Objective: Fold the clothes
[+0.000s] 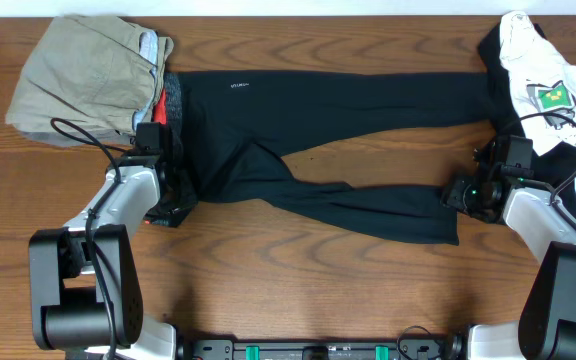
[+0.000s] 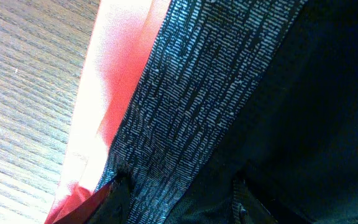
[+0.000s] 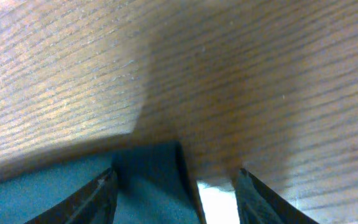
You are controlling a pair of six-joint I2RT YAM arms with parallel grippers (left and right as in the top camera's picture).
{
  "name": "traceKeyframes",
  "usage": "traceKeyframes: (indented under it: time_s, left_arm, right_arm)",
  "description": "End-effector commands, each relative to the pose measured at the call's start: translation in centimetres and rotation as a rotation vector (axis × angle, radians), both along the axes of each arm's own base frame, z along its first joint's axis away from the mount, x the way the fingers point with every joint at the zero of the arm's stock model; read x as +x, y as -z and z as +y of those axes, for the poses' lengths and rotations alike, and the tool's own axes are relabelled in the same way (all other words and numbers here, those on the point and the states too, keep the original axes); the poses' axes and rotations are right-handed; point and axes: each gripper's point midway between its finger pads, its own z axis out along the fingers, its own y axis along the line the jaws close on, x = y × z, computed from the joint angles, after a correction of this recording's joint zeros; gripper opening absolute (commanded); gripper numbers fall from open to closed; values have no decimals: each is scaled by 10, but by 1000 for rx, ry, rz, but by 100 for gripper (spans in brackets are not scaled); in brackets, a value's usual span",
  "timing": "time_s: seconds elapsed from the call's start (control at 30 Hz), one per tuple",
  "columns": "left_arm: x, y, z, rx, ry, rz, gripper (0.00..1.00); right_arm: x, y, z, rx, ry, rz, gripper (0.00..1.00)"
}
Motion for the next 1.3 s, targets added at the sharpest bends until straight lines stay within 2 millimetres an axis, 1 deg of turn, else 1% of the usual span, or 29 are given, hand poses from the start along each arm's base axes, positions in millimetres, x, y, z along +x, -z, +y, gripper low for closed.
traceKeyframes:
  time_s: [0.0,0.03,0.13,0.2,0.33,0.47,0.6,0.7,0.87,0.97,1.03,1.13,1.27]
  left_arm:
    - [-7,13,1,-1,-4,41,54]
    - [-7,13,1,-1,-4,41,53]
    - [-7,12,1,-1,-4,40,53]
    - [-7,12,1,-1,-4,40,54]
    - [-7,13,1,-1,-4,41,53]
    - [-7,12,1,-1,-4,41,53]
    - [-7,12,1,-1,-4,41,54]
    - [-7,12,1,-1,-4,41,53]
    - [-7,13,1,-1,-4,41,53]
    - [-7,13,1,-1,-4,41,53]
    - [-7,13,2,0,-4,41,53]
    - [-8,12,8,34,-9,46,53]
    - [-12,12,14,46,-25,62,53]
  right_arm:
    - [-19,28,10,77,31,85,50]
    - [-18,30,13,96,25,87,45]
    - [-14,36,25,171,13,82,19]
    - [-16,40,26,188,44,98,1]
    - [-13,37,24,187,53,91,1]
    - [-4,24,12,179,69,60,1]
    - [8,-2,-8,158,57,40,1]
    - [15,-25,-19,138,0,52,1]
    - [24,-69,-30,112,-86,64,1]
    - [28,-92,-38,99,-77,66,1]
    - [28,-104,-46,85,-58,68,1]
    - [25,-117,-65,56,-12,77,1]
    - [17,-130,-88,60,59,82,1]
